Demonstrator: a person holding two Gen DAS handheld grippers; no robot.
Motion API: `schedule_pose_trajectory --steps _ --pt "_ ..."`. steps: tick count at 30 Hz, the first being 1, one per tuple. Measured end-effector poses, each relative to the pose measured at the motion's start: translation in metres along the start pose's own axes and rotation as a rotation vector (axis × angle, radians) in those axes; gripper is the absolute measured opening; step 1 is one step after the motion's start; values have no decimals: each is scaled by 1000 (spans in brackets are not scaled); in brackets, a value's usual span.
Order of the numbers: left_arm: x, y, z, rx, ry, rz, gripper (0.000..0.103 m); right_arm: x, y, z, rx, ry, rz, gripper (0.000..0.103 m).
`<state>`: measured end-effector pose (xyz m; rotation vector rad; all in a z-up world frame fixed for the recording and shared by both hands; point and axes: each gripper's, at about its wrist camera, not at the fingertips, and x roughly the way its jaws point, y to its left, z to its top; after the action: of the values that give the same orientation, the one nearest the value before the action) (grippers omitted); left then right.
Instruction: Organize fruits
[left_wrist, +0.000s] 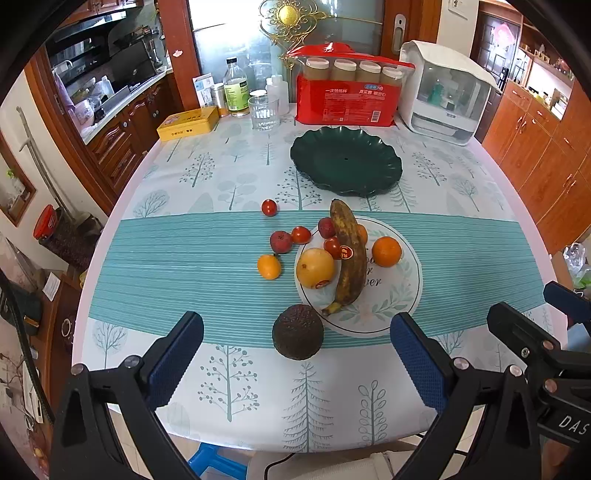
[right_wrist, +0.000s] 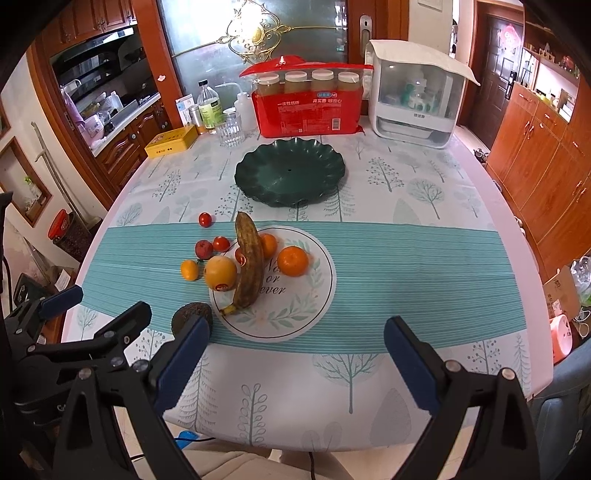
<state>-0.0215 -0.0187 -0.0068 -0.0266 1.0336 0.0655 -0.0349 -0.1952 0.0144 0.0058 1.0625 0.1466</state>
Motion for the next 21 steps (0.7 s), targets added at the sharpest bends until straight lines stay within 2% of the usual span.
schedule_pose_trajectory --steps 21 --pt "-1 1 2 -1 -1 6 101 2 0 2 -7 -3 -2 96"
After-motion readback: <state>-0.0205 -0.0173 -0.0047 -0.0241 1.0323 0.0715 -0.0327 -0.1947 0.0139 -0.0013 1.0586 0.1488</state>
